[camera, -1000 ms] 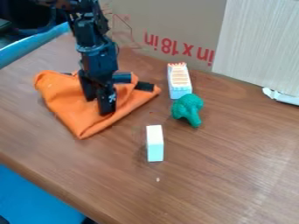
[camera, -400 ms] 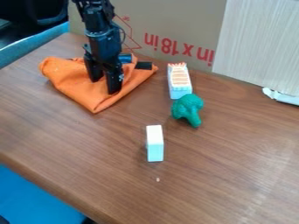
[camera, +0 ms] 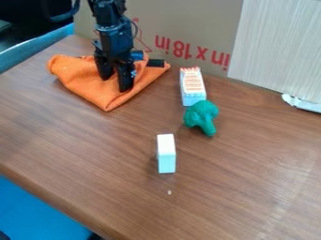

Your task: Move the cloth at the edge of the table

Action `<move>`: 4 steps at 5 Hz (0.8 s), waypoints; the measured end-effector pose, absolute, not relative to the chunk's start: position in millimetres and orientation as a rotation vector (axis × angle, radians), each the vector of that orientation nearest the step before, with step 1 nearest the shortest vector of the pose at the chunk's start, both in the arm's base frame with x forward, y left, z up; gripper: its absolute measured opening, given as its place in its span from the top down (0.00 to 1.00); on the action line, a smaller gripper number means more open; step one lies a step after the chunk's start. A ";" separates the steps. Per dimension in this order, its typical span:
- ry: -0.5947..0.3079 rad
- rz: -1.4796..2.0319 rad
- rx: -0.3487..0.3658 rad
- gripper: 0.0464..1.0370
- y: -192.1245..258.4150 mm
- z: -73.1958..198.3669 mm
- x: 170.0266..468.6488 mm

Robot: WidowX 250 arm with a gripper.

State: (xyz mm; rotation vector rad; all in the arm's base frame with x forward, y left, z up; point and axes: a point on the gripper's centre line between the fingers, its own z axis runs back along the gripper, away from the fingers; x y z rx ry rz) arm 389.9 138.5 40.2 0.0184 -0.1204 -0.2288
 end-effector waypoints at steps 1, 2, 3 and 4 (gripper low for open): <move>-0.112 -0.365 0.034 0.04 137.3 40.7 396.3; -0.107 -0.519 0.039 0.04 135.4 41.5 397.4; -0.115 -0.597 0.031 0.04 132.3 40.7 397.3; -0.122 -0.597 -0.003 0.04 128.0 42.3 396.3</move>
